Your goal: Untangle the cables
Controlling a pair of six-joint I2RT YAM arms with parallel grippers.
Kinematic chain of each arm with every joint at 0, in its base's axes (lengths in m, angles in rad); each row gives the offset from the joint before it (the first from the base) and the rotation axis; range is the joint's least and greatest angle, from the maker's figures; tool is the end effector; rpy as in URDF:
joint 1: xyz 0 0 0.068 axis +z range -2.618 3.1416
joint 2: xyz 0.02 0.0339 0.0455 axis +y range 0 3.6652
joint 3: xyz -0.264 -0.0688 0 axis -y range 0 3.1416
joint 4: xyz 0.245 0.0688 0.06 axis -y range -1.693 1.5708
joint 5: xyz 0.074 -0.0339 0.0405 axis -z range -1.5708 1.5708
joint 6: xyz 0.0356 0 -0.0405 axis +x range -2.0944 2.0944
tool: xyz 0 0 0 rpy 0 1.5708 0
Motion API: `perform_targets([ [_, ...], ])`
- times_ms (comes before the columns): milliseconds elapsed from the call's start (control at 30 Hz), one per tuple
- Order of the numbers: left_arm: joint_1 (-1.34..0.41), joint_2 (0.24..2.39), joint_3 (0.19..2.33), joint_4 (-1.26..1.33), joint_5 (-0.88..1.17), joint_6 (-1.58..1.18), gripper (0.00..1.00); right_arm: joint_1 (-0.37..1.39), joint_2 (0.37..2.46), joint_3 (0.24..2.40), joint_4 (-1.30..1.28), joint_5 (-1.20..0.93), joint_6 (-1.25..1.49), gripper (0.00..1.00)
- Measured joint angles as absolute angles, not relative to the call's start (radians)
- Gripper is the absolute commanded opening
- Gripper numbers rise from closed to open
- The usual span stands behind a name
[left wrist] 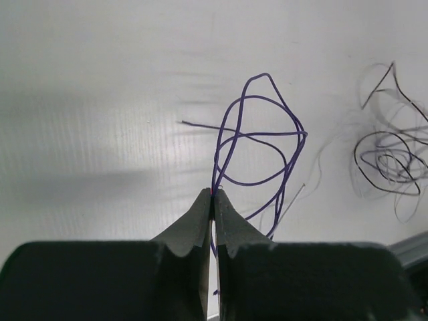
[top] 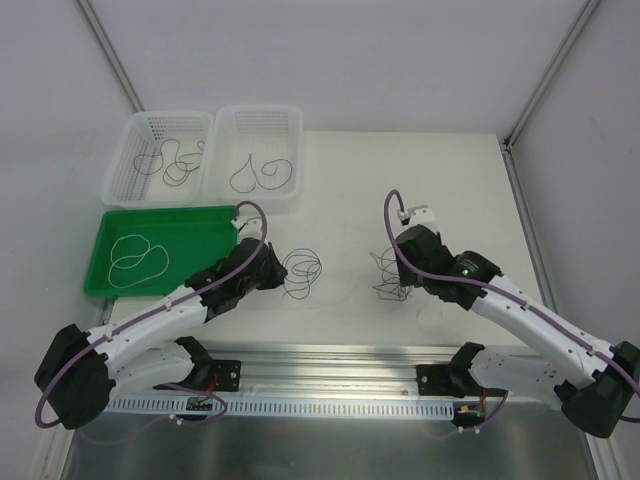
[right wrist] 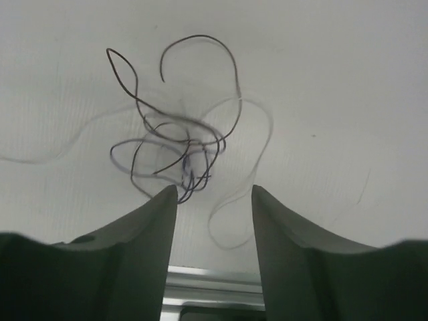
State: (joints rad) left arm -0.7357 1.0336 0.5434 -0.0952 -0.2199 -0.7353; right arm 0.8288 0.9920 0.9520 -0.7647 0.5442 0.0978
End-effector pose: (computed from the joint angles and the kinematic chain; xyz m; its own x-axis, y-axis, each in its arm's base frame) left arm 0.1683 -0.1418 0.2178 -0.6527 -0.2922 -0.6990 0.1110 0.8758 -0.4697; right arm 0.1455 0.1314 0.3094 -0.5225 -0.4464 -0.7264 -0.3387 0.8906 -0.3036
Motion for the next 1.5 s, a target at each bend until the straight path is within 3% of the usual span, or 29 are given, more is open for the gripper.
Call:
perform_targets([
  [100, -0.746, 0.979, 0.546, -0.094, -0.196, -0.719, 0.0, 0.834, 1.015, 0.885, -0.729, 0.451, 0.123, 0.6],
  [333, -0.754, 0.953, 0.548, -0.096, -0.164, -0.713, 0.0, 0.941, 1.031, 0.771, -0.415, 0.149, 0.123, 0.61],
  [533, -0.772, 0.944, 0.551, -0.097, -0.153, -0.714, 0.0, 0.989, 1.168, 0.687, -0.132, -0.069, 0.123, 0.62],
  [900, -0.787, 0.92, 0.553, -0.099, -0.133, -0.726, 0.0, 1.066, 1.445, 0.662, 0.222, -0.165, 0.124, 0.6],
  [1000, -0.787, 0.9, 0.553, -0.105, -0.134, -0.731, 0.0, 1.067, 1.507, 0.663, 0.278, -0.154, 0.127, 0.49],
  [1033, -0.787, 0.891, 0.553, -0.106, -0.134, -0.733, 0.0, 1.067, 1.522, 0.663, 0.292, -0.146, 0.129, 0.33],
  [1133, -0.787, 0.861, 0.553, -0.115, -0.139, -0.736, 0.0, 1.067, 1.531, 0.645, 0.336, -0.115, 0.138, 0.02],
  [1333, -0.787, 0.805, 0.553, -0.155, -0.201, -0.722, 0.0, 1.06, 1.391, 0.577, 0.273, 0.006, 0.128, 0.01],
  [1500, -0.787, 0.748, 0.553, -0.228, -0.278, -0.686, 0.0, 0.934, 1.129, 0.535, 0.09, 0.125, 0.113, 0.01],
])
